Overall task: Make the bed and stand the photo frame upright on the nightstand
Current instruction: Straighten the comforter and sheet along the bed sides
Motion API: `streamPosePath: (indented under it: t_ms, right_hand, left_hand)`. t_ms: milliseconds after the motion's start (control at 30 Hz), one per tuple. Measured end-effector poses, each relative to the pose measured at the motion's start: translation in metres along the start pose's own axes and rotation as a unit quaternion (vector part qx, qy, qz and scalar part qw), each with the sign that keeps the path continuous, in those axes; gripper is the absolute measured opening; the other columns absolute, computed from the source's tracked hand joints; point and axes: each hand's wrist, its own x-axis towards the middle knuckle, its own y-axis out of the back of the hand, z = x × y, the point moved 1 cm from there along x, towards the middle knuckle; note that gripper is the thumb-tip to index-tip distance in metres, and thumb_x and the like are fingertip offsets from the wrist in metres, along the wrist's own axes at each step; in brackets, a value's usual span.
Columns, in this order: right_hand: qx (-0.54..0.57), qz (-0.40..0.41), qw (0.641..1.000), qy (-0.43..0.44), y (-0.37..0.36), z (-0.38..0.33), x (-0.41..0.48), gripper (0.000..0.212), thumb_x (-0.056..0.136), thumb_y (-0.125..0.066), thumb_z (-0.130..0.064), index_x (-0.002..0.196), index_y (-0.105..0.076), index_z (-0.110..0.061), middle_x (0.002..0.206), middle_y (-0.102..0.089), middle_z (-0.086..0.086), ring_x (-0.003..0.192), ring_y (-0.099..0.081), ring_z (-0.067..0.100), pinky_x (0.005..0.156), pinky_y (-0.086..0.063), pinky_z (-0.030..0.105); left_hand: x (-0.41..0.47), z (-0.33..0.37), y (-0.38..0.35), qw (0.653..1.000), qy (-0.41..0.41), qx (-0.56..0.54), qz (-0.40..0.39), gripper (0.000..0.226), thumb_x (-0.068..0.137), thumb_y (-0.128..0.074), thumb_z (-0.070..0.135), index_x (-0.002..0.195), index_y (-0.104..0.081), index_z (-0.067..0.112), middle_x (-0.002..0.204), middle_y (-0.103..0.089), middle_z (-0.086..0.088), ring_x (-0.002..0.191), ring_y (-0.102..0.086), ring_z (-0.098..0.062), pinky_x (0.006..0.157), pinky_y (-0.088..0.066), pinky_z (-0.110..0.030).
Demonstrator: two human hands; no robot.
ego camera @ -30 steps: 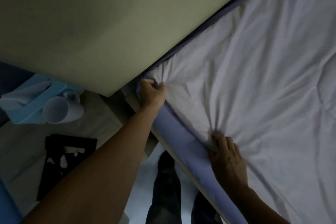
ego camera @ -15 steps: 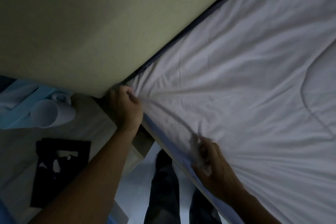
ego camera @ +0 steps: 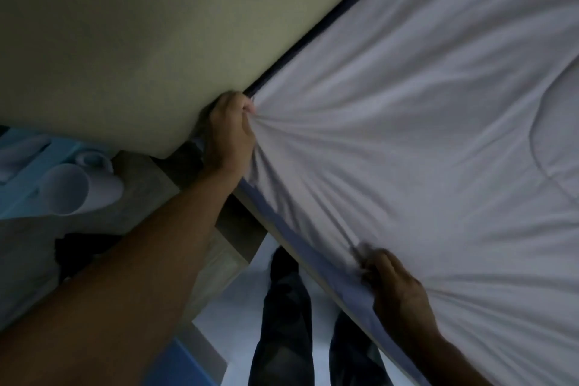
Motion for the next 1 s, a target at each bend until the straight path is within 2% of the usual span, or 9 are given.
streamPosePath:
  t_ms: [200,267,333,467,533,600,733,867,1000]
  right_hand:
    - [0.076,-0.043,0.994,0.061,0.017,-0.007,-0.003,0.022,0.091,-0.051,-0.039,0.089,-0.061,-0.019,0.087,-0.058,-0.005,0.065,-0.06,0.018,0.053,-0.048,0.027]
    - [0.07,-0.088,0.99,0.089,0.014,-0.007,0.003,0.011,0.094,-0.059,-0.035,0.101,-0.058,-0.027,0.095,-0.053,-0.013,0.07,-0.057,0.008,0.057,-0.045,0.018]
    - [0.067,-0.08,0.99,0.096,0.013,-0.009,0.01,0.021,0.092,-0.066,-0.035,0.11,-0.058,-0.027,0.106,-0.053,-0.014,0.077,-0.055,0.002,0.065,-0.045,0.013]
    - [-0.024,0.047,0.994,0.095,0.015,-0.012,0.03,0.05,0.089,-0.069,-0.039,0.131,-0.059,-0.013,0.134,-0.055,0.008,0.12,-0.055,0.024,0.1,-0.046,0.042]
    - [-0.099,0.006,0.992,0.078,0.011,-0.002,0.033,0.083,0.086,-0.064,-0.057,0.15,-0.04,-0.009,0.156,-0.038,0.015,0.144,-0.035,0.03,0.117,-0.031,0.048]
    - [-0.178,-0.058,0.977,0.099,0.002,0.006,0.024,0.097,0.088,-0.051,-0.068,0.158,-0.018,-0.009,0.166,-0.013,0.015,0.154,-0.013,0.031,0.122,-0.02,0.053]
    - [-0.21,-0.128,0.962,0.12,-0.014,0.002,-0.003,0.088,0.097,-0.036,-0.063,0.16,-0.004,-0.011,0.168,0.003,0.013,0.155,-0.001,0.033,0.119,-0.02,0.06]
    - [-0.161,-0.12,0.954,0.223,0.003,0.008,-0.01,0.07,0.102,-0.04,-0.045,0.16,-0.01,-0.021,0.169,-0.002,0.008,0.155,-0.004,0.026,0.123,-0.014,0.054]
    - [-0.201,-0.077,0.967,0.14,0.027,0.045,-0.02,0.065,0.102,-0.034,-0.037,0.16,-0.013,-0.016,0.168,-0.005,0.013,0.154,-0.009,0.033,0.118,-0.022,0.061]
  left_hand:
    - [-0.021,0.008,-0.01,0.997,0.057,-0.005,0.05,0.022,0.09,-0.051,-0.001,0.099,-0.068,0.01,0.11,-0.064,-0.011,0.1,-0.062,-0.022,0.086,-0.056,-0.036]
    - [-0.033,0.015,-0.019,0.999,0.023,0.015,0.04,0.02,0.092,-0.053,0.004,0.105,-0.066,0.01,0.12,-0.059,-0.012,0.109,-0.057,-0.023,0.091,-0.051,-0.032]
    - [-0.049,0.022,-0.027,0.997,-0.059,0.054,0.014,0.021,0.096,-0.053,0.014,0.113,-0.065,0.01,0.134,-0.055,-0.012,0.122,-0.053,-0.026,0.099,-0.044,-0.033]
    - [-0.08,0.015,-0.044,0.966,-0.184,0.106,-0.144,0.048,0.1,-0.047,0.037,0.145,-0.046,0.019,0.16,-0.032,-0.007,0.148,-0.028,-0.028,0.118,-0.025,-0.048]
    - [-0.085,0.005,-0.046,0.953,-0.183,0.138,-0.199,0.058,0.101,-0.038,0.048,0.154,-0.029,0.027,0.165,-0.017,-0.001,0.152,-0.014,-0.025,0.122,-0.015,-0.048]
    - [-0.083,-0.002,-0.045,0.949,-0.17,0.156,-0.217,0.062,0.101,-0.033,0.055,0.157,-0.017,0.033,0.167,-0.006,0.001,0.154,-0.005,-0.023,0.123,-0.009,-0.047]
    - [-0.075,-0.007,-0.04,0.951,-0.085,0.169,-0.247,0.079,0.094,-0.033,0.07,0.157,0.004,0.037,0.166,0.012,0.001,0.153,0.009,-0.02,0.123,0.005,-0.043]
    - [-0.079,-0.001,-0.036,0.957,-0.037,0.175,-0.227,0.087,0.091,-0.034,0.073,0.156,0.008,0.034,0.166,0.014,-0.006,0.153,0.008,-0.023,0.123,0.004,-0.047]
    - [-0.081,0.004,-0.036,0.961,0.023,0.148,-0.232,0.091,0.088,-0.042,0.072,0.156,0.006,0.034,0.166,0.013,-0.008,0.153,0.005,-0.028,0.122,-0.001,-0.049]
